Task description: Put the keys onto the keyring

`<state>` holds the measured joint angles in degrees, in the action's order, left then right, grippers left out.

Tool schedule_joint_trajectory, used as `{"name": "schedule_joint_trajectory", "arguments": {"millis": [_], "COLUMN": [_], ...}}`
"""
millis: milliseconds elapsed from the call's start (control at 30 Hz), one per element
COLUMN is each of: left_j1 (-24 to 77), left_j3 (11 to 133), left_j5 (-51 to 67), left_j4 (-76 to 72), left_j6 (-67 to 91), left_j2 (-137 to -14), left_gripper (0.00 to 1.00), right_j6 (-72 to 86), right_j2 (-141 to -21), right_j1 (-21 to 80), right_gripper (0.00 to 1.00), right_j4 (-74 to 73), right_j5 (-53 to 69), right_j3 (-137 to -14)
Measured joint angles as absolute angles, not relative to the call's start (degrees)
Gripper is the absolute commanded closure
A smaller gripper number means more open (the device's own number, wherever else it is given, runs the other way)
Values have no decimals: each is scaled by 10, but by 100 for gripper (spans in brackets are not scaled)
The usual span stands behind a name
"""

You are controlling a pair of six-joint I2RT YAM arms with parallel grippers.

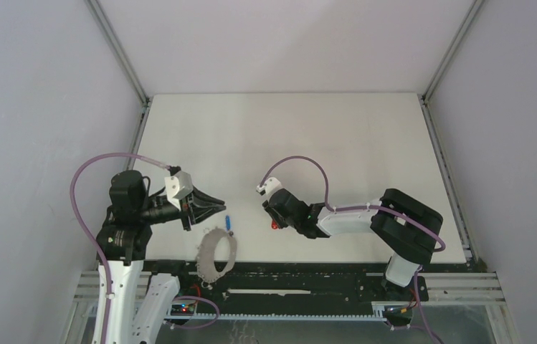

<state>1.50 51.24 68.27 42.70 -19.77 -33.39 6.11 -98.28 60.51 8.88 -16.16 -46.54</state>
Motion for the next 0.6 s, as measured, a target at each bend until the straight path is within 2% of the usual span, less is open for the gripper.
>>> {"name": "schedule_joint_trajectory", "arguments": {"millis": [233, 300, 433, 467, 533, 600], "left_j1": [16, 16, 16, 16, 16, 16], "left_j3": [512, 512, 512, 511, 511, 511], "left_j5": [610, 582, 555, 549, 542, 536], "left_j4": [528, 575, 632, 635, 628, 613], "left_j6": [-366, -424, -486, -488, -487, -478], "left_j2": [-351, -380, -423, -423, -408, -390], "left_gripper": [73, 61, 53, 48, 29, 21], "right_j6": [53, 47, 41, 41, 41, 41], "right_j2": [-959, -929, -892, -892, -898, -916], "right_j1": [617, 633, 661, 668, 679, 693], "right_gripper": [58, 56, 55, 55, 53, 45], "right_j4": [92, 93, 118, 125, 132, 135], "right_j5": [-169, -164, -143, -138, -130, -126], "right_j3": [-457, -450, -451, -452, -455, -466]}}
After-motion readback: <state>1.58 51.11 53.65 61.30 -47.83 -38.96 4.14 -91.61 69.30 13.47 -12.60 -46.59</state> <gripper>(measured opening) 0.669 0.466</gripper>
